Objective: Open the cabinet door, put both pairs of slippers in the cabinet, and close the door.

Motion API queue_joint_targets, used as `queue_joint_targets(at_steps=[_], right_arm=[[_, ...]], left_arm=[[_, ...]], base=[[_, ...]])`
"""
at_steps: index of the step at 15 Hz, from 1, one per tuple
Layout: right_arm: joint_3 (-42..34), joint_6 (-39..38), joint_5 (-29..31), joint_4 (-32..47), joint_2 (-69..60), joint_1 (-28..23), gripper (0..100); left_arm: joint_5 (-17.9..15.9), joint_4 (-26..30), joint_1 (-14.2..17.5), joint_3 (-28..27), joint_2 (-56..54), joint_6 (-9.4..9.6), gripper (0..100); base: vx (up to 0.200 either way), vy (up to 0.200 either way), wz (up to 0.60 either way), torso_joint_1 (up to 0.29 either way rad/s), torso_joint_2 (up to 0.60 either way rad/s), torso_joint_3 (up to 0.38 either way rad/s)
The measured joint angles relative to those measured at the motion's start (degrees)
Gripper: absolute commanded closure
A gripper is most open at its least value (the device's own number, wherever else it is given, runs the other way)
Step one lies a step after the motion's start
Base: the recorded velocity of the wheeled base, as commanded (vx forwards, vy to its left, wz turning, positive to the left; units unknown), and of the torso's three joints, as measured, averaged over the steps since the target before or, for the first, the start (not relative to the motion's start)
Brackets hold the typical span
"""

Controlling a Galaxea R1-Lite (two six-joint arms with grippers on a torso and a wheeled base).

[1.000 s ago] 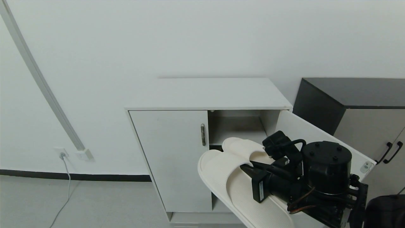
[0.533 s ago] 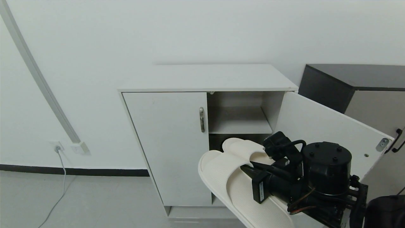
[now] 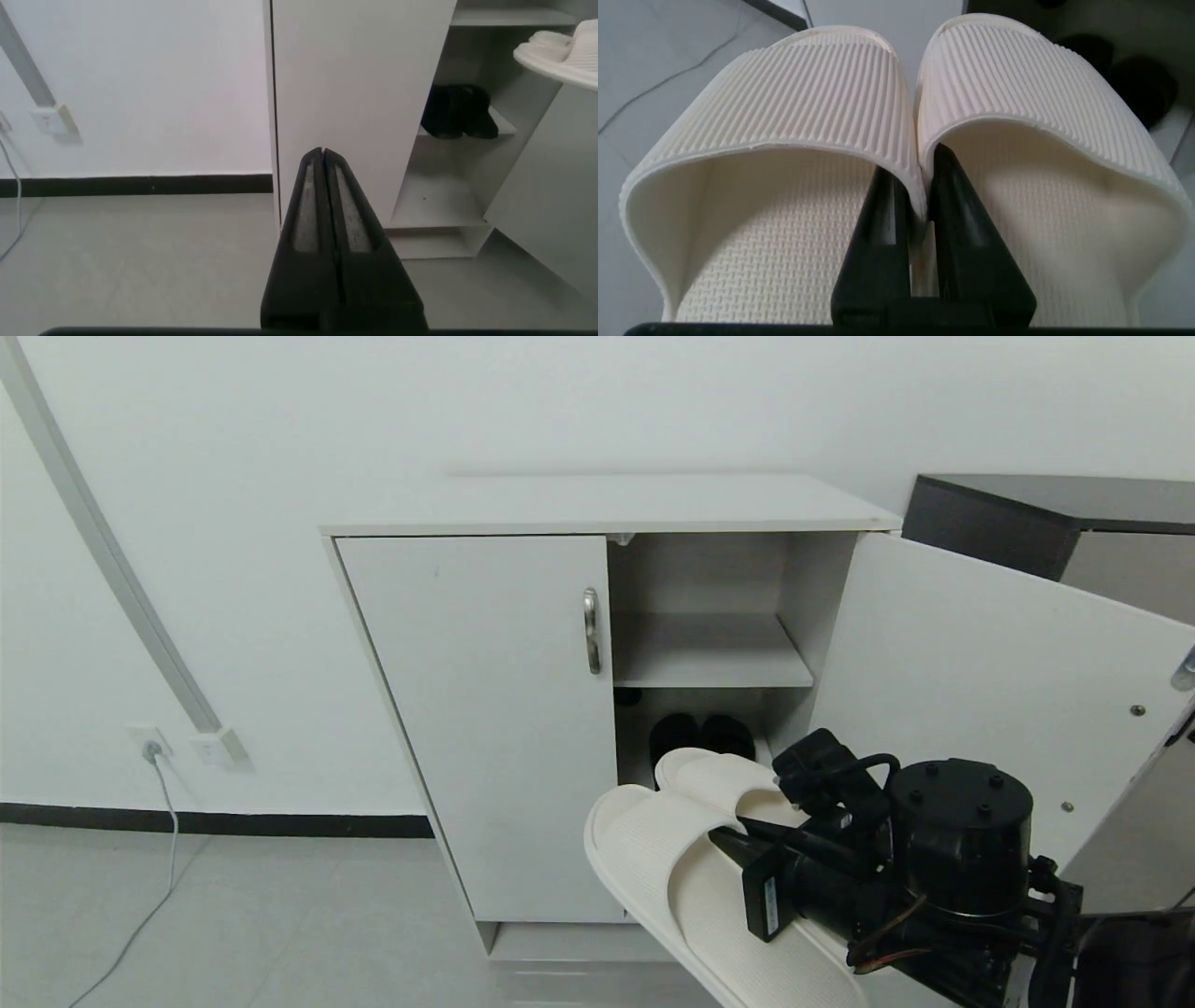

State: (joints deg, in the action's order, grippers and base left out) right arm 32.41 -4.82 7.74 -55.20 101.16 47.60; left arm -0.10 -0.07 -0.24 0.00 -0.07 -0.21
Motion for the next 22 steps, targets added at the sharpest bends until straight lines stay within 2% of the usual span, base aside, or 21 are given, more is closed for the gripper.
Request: queue_joint_targets(at_steps=[4, 7, 8, 10, 12, 16, 19, 22], right_arm=[[-0.3, 0.0, 0.0, -0.4, 1.0, -0.1, 100], [-0.3, 0.1, 1.7, -5.2, 3.5, -0.6, 100], [0.1, 0.3, 5.1, -5.8, 4.8, -0.9, 100], [4.6, 0.6, 15.5, -5.5, 8.2, -1.3, 100], [10.8, -0.9, 21.0, 3.5, 10.4, -1.3, 100], [25.0, -10.1, 30.2, 27.2, 10.2, -1.1, 100], [34.3, -11.1, 35.3, 31.6, 9.3, 0.0, 100], [39.2, -8.5, 36.2, 31.7, 9.0, 0.3, 100]], left_arm=[[0.0, 0.1, 0.0, 0.0, 0.0, -0.12, 100], [0.0, 0.0, 0.0, 0.0, 0.0, -0.12, 100], [0.0, 0.0, 0.0, 0.0, 0.0, -0.12, 100], [0.0, 0.0, 0.0, 0.0, 0.0, -0.01, 100], [0.0, 0.0, 0.0, 0.0, 0.0, 0.02, 100], [-0.2, 0.0, 0.0, 0.0, 0.0, 0.43, 100], [-0.2, 0.0, 0.0, 0.0, 0.0, 0.45, 100], [-0.2, 0.0, 0.0, 0.0, 0.0, 0.45, 100]], base=[[0.000, 0.000, 0.00, -0.025, 0.41, 0.374], [0.000, 0.000, 0.00, 0.002, 0.10, 0.098], [0.000, 0.000, 0.00, 0.000, 0.00, 0.000], [0.000, 0.000, 0.00, 0.000, 0.00, 0.000], [0.000, 0.000, 0.00, 0.000, 0.00, 0.000], [0.000, 0.000, 0.00, 0.000, 0.00, 0.000], [0.000, 0.000, 0.00, 0.000, 0.00, 0.000], [0.000, 0.000, 0.00, 0.000, 0.00, 0.000]])
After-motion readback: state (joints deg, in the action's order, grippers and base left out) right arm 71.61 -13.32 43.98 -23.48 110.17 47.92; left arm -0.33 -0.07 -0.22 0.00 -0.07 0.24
